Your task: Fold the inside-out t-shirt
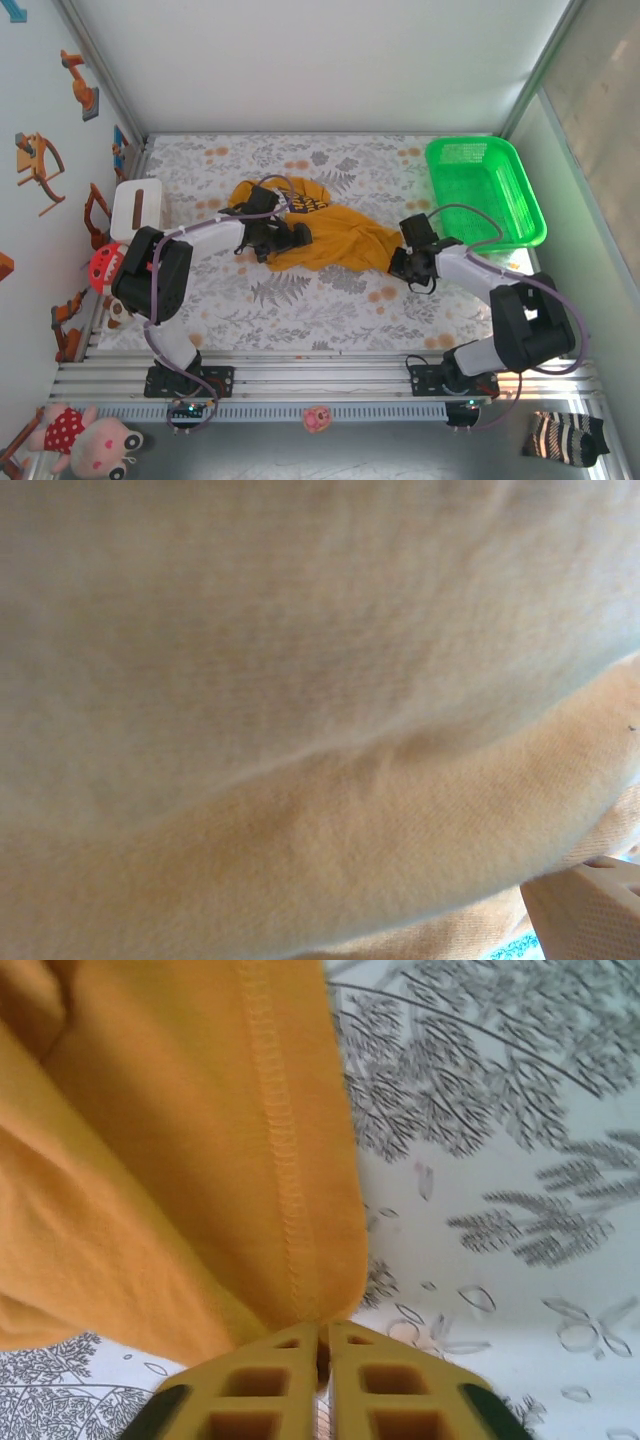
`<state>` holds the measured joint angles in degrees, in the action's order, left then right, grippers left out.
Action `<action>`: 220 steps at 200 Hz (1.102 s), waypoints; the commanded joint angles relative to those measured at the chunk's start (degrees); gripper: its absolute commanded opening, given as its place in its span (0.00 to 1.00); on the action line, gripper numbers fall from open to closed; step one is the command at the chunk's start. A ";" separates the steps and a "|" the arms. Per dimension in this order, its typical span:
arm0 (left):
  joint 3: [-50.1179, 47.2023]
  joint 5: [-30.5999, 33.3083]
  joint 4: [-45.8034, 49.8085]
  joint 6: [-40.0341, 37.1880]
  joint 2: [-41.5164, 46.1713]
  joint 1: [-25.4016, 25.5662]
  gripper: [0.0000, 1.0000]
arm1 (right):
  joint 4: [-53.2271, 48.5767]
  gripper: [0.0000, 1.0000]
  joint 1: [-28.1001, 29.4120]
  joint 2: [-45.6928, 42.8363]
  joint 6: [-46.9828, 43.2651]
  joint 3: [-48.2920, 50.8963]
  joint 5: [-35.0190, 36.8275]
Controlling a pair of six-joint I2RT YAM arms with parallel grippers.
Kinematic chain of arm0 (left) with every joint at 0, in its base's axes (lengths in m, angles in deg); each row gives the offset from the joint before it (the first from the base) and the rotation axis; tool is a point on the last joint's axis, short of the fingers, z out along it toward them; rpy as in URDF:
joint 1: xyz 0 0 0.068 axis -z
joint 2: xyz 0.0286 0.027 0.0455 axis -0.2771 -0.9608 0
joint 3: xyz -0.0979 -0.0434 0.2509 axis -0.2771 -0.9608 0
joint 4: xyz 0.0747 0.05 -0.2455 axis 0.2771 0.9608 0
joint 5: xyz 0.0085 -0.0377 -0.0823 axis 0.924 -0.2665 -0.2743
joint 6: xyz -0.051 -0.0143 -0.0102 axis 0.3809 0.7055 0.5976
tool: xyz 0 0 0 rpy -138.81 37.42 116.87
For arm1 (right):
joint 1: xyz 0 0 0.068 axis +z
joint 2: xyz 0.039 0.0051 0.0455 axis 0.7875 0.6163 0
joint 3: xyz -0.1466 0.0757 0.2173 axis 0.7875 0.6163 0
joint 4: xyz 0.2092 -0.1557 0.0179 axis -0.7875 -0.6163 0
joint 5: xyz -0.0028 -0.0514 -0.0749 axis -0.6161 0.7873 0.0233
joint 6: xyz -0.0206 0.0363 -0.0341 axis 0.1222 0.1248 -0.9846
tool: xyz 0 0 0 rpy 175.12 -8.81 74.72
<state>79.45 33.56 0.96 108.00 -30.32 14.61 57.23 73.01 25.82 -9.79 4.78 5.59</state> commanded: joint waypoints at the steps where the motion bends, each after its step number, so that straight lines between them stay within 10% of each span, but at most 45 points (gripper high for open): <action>1: 0.48 -0.15 2.05 -0.82 -2.08 -0.28 0.99 | -2.74 0.26 0.30 -3.27 0.31 -2.69 2.69; 131: 0.56 -0.13 3.16 -1.45 -1.79 -0.45 0.99 | 5.28 0.32 -0.27 19.50 -5.16 -22.85 -0.54; 220: 0.46 -0.16 3.21 -1.36 -1.56 -0.53 0.99 | 4.89 0.31 -1.42 17.81 -2.31 -18.46 2.45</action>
<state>80.08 33.53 1.79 107.83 -30.69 14.52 62.69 72.16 45.86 -13.71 -15.90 5.87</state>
